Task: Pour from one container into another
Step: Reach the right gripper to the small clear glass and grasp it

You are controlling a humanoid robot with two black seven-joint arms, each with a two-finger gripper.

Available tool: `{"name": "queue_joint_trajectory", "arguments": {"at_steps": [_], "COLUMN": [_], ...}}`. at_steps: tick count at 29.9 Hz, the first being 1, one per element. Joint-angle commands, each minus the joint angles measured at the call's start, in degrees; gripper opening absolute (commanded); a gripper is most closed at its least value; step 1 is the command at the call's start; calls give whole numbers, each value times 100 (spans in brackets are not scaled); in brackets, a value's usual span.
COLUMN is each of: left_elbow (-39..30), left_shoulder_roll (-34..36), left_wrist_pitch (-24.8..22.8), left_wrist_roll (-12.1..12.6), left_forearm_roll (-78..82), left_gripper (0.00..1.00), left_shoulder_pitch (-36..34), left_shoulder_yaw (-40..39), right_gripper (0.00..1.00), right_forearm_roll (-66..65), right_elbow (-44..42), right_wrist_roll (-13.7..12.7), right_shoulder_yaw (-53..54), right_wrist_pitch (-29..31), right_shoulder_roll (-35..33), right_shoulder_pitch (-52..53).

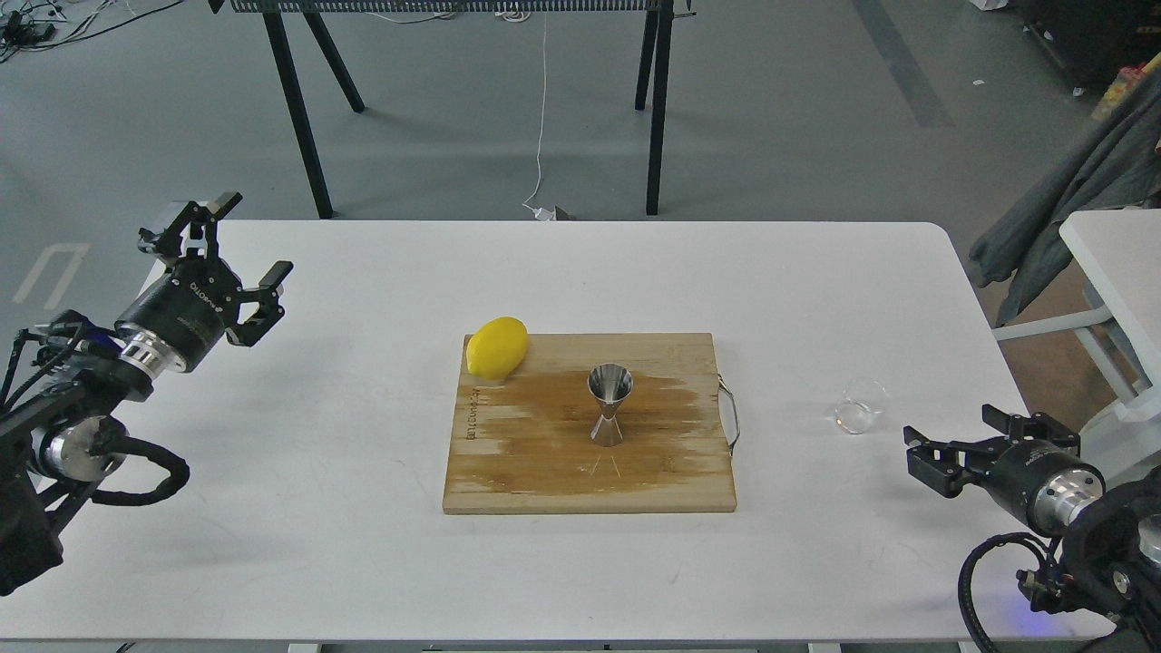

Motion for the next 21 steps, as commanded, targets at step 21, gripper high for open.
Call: {"name": "queue_joint_trajectory", "arguments": {"at_steps": [21], "left_elbow": [35], "left_shoulder_roll": [4], "left_wrist_pitch": [0], "left_wrist_roll": [-1], "left_forearm_roll": [54], "left_gripper": [99], "left_shoulder_pitch": [98], "left_shoulder_yaw": [8], "right_gripper": [99], "right_forearm_roll": [-20], "right_elbow": [-1035], "right_wrist_roll": [128], "right_shoulder_yaw": [-996], "right_wrist_pitch": [-16], "right_shoulder_roll": [479], "right_shoulder_pitch": [1029]}}
